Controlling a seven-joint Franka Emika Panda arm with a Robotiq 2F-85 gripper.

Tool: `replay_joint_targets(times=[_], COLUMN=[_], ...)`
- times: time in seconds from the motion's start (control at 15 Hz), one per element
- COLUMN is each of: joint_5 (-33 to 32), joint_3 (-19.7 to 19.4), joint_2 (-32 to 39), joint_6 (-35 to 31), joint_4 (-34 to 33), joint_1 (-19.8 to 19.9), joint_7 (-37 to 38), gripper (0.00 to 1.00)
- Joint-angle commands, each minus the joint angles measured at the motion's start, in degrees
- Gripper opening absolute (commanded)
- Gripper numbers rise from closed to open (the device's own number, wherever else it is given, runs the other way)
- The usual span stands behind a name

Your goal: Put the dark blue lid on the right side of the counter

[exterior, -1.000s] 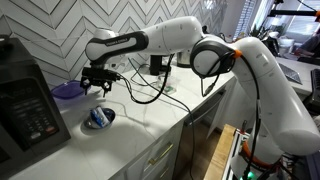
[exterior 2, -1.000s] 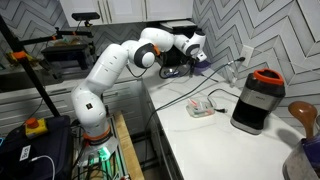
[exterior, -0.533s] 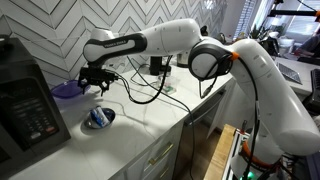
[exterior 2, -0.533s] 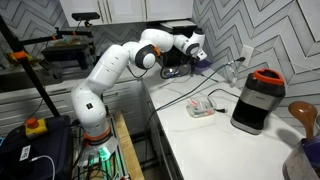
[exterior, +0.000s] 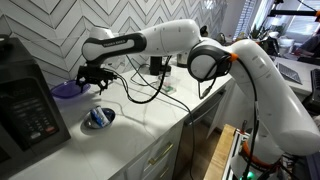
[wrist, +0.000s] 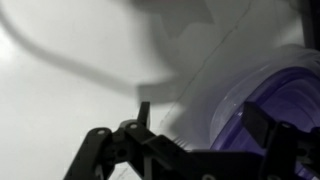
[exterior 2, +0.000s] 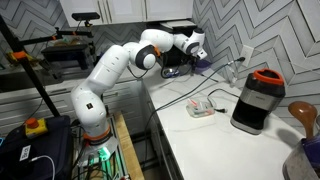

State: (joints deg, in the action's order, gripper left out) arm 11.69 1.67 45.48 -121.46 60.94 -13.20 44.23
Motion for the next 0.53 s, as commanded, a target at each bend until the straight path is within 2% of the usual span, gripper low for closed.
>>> replay_joint_targets(times=[0.0,0.33,0.47], joint_5=[-1.05,-1.77,-1.44], joint_3=[-0.05,-0.04,0.19], joint_2=[3.67,5.39,6.77], joint_6=[-1.23,-3.94,-3.70], joint_4=[-4.45,-7.99,-9.76], joint_1=[0.08,-0.40,-0.04], joint_7=[0.04,-0.60,-0.70], gripper=[0.92,0.95,0.89])
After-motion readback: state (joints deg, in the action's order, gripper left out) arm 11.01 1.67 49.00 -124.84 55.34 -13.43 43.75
